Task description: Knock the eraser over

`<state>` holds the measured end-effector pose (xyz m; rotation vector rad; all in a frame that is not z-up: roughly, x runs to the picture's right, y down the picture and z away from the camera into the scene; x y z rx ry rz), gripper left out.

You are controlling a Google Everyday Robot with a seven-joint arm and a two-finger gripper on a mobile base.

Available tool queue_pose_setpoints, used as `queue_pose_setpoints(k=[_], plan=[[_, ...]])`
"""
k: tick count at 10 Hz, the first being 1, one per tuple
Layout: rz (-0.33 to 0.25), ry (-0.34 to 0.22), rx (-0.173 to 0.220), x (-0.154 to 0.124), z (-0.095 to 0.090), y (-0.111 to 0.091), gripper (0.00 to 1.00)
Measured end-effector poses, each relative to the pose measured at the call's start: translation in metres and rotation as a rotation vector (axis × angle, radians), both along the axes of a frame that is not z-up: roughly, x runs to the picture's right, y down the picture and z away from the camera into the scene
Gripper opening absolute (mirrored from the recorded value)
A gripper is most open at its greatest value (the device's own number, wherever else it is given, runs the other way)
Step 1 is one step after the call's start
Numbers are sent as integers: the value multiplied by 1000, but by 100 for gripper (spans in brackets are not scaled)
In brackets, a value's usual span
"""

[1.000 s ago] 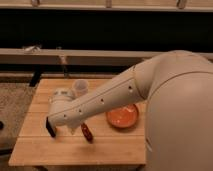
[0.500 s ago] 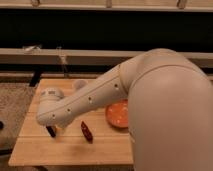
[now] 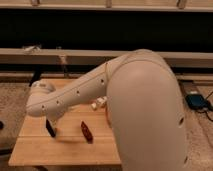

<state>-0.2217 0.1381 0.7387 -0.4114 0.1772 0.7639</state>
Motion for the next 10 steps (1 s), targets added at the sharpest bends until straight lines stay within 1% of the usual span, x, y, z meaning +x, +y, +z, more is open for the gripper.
queue_pose_setpoints(k=[2, 10], plan=[[11, -4, -8, -1, 3, -4, 80], [12, -5, -8, -1, 3, -4, 80]])
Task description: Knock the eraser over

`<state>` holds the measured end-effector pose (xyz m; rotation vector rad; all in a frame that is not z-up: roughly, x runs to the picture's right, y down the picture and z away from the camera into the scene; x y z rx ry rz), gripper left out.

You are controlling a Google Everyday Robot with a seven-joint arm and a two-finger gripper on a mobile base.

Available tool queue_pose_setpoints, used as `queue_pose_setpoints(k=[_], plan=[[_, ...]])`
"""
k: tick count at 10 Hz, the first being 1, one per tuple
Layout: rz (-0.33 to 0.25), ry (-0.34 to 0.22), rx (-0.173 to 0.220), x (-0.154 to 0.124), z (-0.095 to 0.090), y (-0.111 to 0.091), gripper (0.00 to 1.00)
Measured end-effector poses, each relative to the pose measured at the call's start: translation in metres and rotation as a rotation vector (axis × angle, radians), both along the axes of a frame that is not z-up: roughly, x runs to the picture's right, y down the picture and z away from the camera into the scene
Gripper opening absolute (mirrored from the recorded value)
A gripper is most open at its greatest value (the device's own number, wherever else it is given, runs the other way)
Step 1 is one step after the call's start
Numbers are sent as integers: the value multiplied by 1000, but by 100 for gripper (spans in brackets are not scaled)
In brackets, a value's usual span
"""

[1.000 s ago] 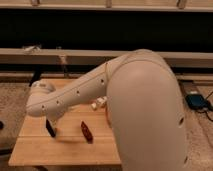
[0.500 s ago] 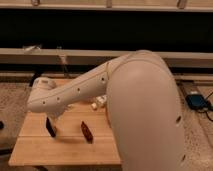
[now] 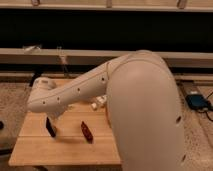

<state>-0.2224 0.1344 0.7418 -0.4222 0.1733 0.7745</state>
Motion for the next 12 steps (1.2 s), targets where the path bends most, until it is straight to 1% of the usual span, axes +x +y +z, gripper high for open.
queue_pose_setpoints(k=[9, 10, 12], plan=[[0, 1, 1, 1, 0, 0, 80], [-6, 4, 7, 2, 0, 0, 80], [-60, 41, 53, -2, 1, 2, 80]])
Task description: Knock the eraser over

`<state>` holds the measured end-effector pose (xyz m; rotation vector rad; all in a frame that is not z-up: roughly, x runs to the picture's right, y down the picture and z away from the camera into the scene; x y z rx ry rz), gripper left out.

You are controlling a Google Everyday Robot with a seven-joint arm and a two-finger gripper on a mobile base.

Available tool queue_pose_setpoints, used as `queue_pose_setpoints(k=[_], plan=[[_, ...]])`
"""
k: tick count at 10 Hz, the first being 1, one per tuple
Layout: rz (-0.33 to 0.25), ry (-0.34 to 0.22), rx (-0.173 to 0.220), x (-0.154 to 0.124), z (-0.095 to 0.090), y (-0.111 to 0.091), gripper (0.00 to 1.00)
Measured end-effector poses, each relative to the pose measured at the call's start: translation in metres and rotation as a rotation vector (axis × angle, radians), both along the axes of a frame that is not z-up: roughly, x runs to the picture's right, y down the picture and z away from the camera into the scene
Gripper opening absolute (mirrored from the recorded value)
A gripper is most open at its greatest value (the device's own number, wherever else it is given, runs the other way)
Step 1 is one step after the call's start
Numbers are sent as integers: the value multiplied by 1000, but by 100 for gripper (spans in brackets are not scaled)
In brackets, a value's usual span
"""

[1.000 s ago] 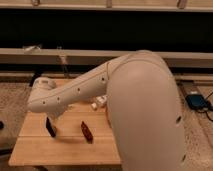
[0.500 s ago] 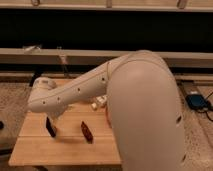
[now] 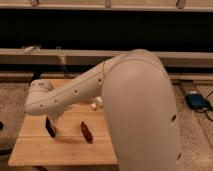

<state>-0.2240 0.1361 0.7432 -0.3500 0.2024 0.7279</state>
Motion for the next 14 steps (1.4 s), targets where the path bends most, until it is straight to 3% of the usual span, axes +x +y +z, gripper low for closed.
queue_pose_setpoints(k=[5, 9, 13, 14], plan=[[-67, 15, 28, -11, 6, 0, 80], [-89, -11, 31, -26, 7, 4, 80], [-19, -125, -48, -35, 6, 5, 80], [18, -184, -104, -31, 8, 4, 80]])
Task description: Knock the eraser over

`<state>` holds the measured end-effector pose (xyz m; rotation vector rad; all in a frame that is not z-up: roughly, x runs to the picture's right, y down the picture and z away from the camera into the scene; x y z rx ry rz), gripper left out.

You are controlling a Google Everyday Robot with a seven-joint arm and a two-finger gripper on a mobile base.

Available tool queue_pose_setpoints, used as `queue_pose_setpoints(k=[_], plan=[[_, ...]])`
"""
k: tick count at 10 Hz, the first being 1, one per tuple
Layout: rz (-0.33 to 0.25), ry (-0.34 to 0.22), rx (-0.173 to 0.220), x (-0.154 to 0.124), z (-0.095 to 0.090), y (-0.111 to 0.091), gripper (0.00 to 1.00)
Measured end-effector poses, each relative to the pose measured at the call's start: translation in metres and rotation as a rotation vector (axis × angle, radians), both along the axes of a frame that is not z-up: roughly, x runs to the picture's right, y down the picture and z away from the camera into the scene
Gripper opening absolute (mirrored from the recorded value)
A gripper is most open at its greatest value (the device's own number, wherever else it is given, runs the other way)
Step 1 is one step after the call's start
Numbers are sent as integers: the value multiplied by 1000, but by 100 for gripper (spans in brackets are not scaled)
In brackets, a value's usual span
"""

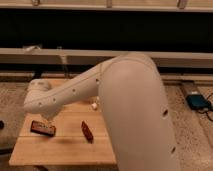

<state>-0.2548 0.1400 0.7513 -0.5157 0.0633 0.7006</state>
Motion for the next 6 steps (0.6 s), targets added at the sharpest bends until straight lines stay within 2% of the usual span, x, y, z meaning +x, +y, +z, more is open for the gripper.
queue_pose_setpoints(k=[1, 2, 6], plan=[[17, -39, -35, -1, -1, 0, 80], [21, -54, -47, -2, -1, 1, 80], [14, -51, -38, -3, -2, 2, 80]])
